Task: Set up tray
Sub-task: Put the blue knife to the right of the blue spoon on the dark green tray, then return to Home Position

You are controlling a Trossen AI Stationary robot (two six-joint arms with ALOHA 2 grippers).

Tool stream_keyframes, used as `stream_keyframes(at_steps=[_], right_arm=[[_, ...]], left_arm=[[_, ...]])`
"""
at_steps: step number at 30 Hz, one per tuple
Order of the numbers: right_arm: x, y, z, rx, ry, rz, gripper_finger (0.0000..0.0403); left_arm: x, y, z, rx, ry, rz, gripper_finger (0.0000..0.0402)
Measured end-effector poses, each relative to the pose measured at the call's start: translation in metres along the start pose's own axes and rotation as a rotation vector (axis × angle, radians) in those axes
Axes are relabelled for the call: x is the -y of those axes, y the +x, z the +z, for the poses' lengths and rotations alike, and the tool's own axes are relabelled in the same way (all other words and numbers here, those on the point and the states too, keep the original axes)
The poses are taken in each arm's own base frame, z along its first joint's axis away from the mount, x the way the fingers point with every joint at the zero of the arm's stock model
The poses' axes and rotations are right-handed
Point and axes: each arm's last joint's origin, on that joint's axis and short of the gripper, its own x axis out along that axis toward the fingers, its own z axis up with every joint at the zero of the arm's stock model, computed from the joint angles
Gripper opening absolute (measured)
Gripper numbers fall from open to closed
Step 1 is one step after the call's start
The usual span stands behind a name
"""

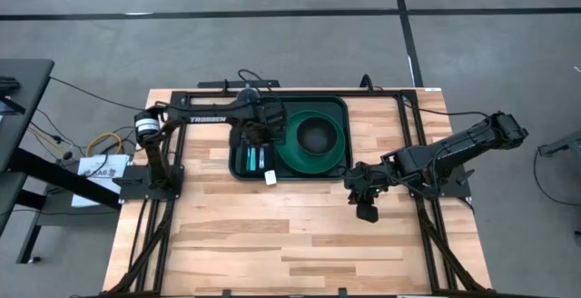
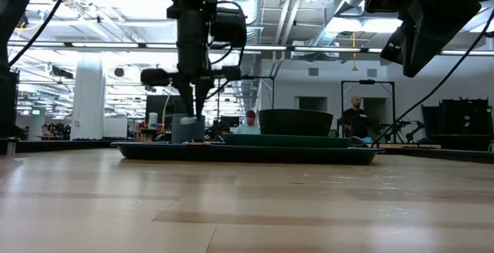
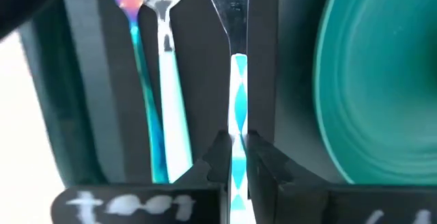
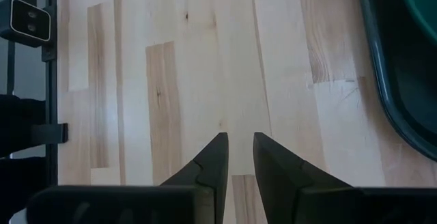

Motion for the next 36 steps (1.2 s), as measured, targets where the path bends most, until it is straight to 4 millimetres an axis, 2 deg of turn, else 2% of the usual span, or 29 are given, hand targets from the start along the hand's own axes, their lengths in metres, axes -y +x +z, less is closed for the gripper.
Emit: stream_keyframes(at_steps=[10,19,24,31,36], right_arm=[[0.0,0.0,0.0,0.001,0.0,0.0,0.0064],[0.0,0.0,0.0,0.001,0.0,0.0,0.0064],[0.0,0.0,0.0,0.002,0.0,0.001,0.0064],[0.0,0.0,0.0,0.001,0.001,0.0,0.0064],[0.0,0.0,0.0,0.001,0.001,0.001,0.0064]], left_arm=[[-0.01,0.032,-0.002,-0.035,-0.034,-0.055,0.0006],[-0.019,0.04,0.01,-0.043,-0.037,-0.064,0.0006],[-0.02,0.048,0.009,-0.04,-0.026,-0.096,0.0007],[-0.02,0.049,0.01,-0.013,-0.025,-0.101,0.0061],[-0.019,0.049,0.008,-0.015,-0.02,-0.103,0.008]])
